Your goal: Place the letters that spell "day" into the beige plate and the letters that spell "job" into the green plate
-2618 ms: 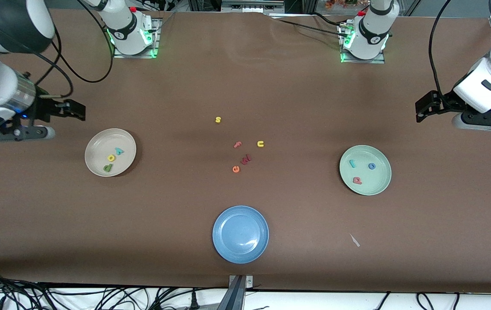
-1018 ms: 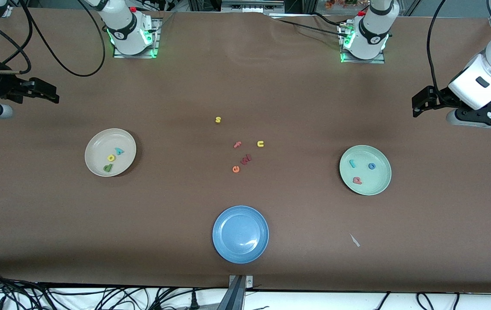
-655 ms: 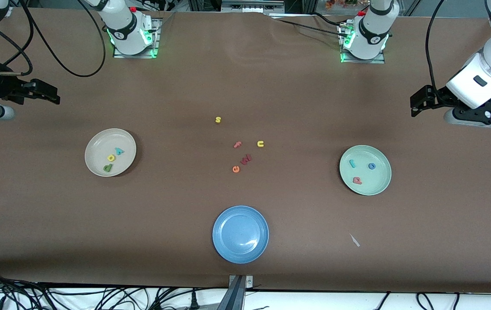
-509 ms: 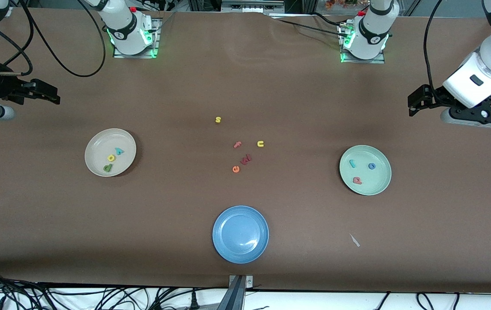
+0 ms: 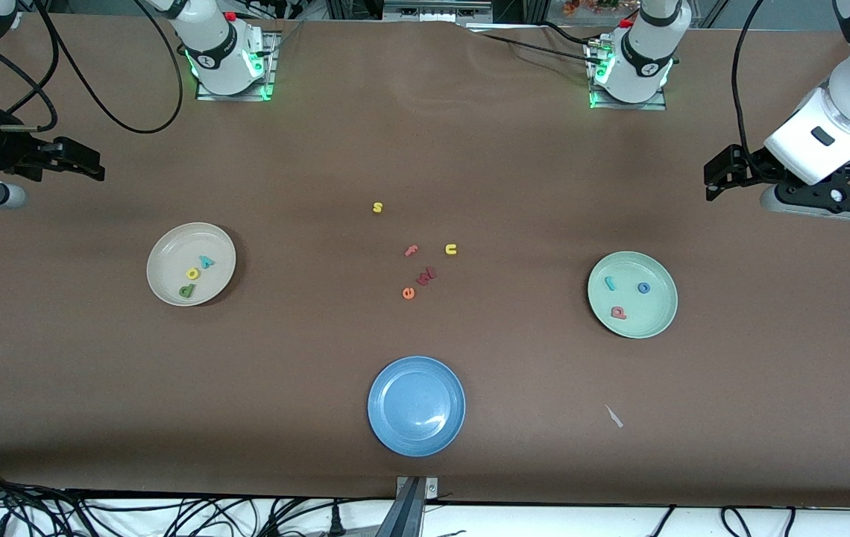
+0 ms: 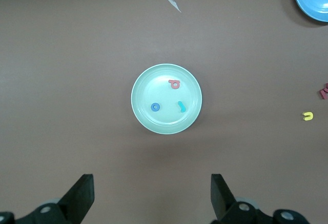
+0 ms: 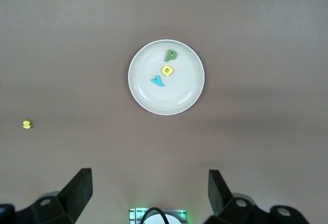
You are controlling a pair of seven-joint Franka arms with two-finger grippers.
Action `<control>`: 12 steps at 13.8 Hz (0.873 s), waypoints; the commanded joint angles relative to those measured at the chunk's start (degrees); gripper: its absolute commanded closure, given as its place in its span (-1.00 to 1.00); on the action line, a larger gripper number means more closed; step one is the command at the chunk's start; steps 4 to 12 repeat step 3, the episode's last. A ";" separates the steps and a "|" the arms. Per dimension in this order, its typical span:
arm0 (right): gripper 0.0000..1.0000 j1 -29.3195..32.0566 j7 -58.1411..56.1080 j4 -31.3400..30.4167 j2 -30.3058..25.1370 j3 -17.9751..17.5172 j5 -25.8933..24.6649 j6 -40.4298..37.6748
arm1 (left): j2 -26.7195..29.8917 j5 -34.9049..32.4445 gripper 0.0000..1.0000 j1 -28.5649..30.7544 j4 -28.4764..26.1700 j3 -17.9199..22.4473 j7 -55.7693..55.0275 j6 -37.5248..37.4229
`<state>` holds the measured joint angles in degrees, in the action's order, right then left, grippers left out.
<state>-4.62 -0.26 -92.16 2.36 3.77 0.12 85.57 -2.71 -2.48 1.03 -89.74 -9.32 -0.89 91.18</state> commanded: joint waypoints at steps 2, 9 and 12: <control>-1.00 0.75 -0.18 1.46 0.62 -0.43 1.11 -1.19 | 0.16 -0.60 -1.00 0.20 1.05 -0.17 0.71 -1.00; -1.00 0.66 -0.27 1.46 0.62 -0.43 1.11 -1.19 | 0.16 -0.60 -1.00 0.29 1.05 -0.17 0.71 -1.00; -1.00 0.66 -0.27 1.46 0.62 -0.43 1.11 -1.19 | 0.16 -0.60 -1.00 0.29 1.05 -0.17 0.71 -1.00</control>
